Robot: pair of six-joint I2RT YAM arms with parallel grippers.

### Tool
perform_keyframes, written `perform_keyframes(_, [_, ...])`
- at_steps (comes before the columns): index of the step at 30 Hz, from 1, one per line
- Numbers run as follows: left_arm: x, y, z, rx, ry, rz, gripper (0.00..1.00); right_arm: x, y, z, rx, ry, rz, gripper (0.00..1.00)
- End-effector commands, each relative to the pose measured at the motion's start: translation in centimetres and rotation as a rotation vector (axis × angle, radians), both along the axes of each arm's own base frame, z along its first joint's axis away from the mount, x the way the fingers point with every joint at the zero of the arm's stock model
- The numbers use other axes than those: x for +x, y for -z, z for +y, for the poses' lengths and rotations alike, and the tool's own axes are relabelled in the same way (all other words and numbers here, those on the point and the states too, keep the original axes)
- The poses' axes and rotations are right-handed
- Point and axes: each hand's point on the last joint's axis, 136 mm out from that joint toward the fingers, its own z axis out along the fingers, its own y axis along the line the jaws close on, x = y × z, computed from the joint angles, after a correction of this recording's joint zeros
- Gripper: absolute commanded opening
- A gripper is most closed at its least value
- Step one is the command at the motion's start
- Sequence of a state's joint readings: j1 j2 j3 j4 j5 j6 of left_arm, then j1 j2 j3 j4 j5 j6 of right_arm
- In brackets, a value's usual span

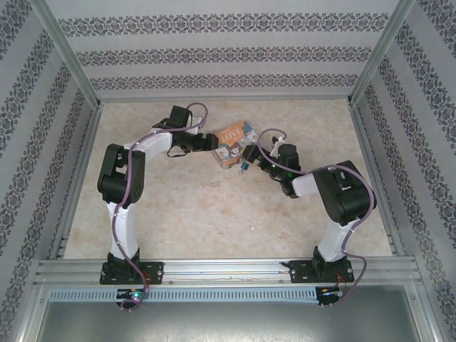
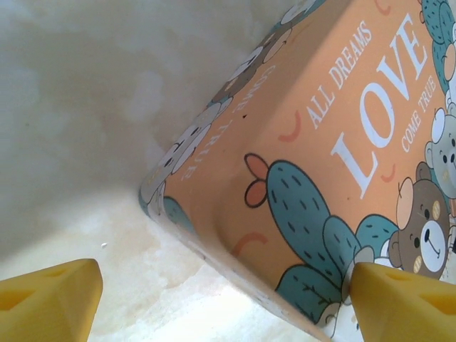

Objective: Unlock the padlock with the key

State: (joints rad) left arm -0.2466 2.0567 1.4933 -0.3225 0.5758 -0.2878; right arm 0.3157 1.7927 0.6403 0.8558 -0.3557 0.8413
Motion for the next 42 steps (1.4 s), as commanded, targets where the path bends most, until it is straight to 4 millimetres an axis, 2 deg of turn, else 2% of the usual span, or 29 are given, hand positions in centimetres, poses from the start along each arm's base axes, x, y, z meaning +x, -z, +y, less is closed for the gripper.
perform_keyframes(1, [1.4,-5.0,0.8,-0.011,-0.041,-0.134,0.89,-0.4,-0.8,-1.7,-0.029,0.054,-0.033,0.98])
perform_keyframes(7, [1.2,-8.9,0.2,-0.051,-0.018,-0.195,0.85,-2.0,-1.2,-2.9,-0.041,0.073,-0.041,0.98])
perform_keyframes(11, [0.7,-10.4,-1.6,-0.088,0.027,-0.197,0.83,-2.4,-1.5,-3.2,-0.036,0.063,-0.048,0.98])
perform_keyframes(17, [0.0,-11.1,-4.9,-0.121,0.107,-0.193,0.82,-2.2,-1.5,-3.2,-0.037,0.066,-0.05,0.98])
perform_keyframes(32, [-0.2,-9.8,-10.5,-0.128,0.258,-0.142,0.78,-2.2,-0.6,-3.2,-0.015,0.08,-0.009,0.98])
perform_keyframes(37, [0.2,-8.7,-11.5,-0.129,0.283,-0.112,0.76,-2.4,-0.6,-3.0,-0.011,0.062,-0.012,0.98])
perform_keyframes(42, [0.2,-6.8,-11.9,-0.092,0.304,-0.062,0.74,-2.2,-0.8,-2.3,0.012,0.032,-0.028,0.97])
